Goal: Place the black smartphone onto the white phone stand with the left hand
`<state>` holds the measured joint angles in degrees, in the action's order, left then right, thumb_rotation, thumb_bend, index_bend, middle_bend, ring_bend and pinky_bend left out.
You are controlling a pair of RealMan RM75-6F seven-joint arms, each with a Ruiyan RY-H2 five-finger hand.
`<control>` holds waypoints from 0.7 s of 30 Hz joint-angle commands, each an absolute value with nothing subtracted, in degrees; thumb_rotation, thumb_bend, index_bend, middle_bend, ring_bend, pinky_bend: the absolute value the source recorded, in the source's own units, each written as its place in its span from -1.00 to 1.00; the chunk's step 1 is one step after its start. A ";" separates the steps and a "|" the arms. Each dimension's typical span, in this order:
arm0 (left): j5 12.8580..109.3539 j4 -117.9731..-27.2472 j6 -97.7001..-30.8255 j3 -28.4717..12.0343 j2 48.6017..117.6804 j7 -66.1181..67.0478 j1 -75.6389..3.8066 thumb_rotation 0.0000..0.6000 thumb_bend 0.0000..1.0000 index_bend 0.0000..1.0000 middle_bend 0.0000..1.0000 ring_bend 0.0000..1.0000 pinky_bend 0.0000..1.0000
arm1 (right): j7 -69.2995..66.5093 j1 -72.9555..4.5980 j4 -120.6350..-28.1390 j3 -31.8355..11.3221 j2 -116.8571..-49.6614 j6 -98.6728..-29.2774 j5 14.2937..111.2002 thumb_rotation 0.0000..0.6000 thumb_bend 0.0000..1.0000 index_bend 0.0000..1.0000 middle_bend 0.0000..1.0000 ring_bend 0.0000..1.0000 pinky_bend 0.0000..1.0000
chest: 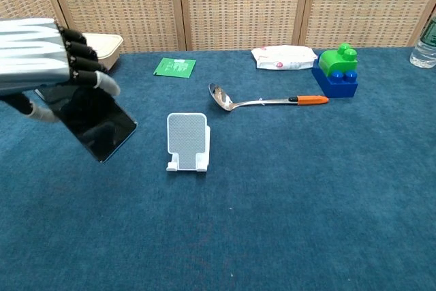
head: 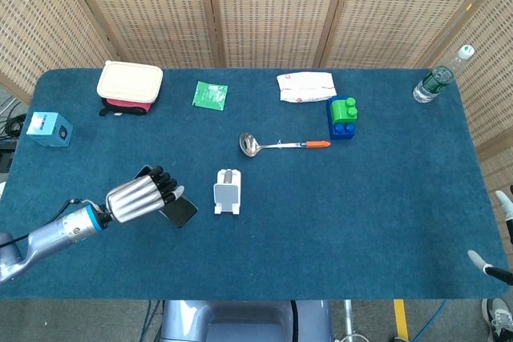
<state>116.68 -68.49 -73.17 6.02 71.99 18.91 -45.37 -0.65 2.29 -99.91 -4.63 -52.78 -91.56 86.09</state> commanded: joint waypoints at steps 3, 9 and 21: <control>120.60 -80.45 -64.22 0.69 64.24 33.86 -52.95 1.00 -0.73 0.03 -0.02 0.11 -0.13 | -1.69 2.01 -99.70 -4.77 -52.42 -90.94 85.57 1.00 -1.00 -1.00 -1.00 -1.00 -1.00; 122.35 -84.59 -54.74 -0.23 62.71 41.45 -56.99 1.00 -0.75 0.03 -0.02 0.11 -0.13 | -3.65 2.19 -99.51 -4.67 -51.88 -90.98 85.61 1.00 -1.00 -1.00 -1.00 -1.00 -1.00; 121.90 -85.00 -44.71 -0.28 67.48 44.82 -60.57 1.00 -0.78 0.03 -0.02 0.11 -0.13 | -8.46 2.09 -98.44 -5.09 -50.65 -90.10 84.30 1.00 -1.00 -1.00 -1.00 -1.00 -1.00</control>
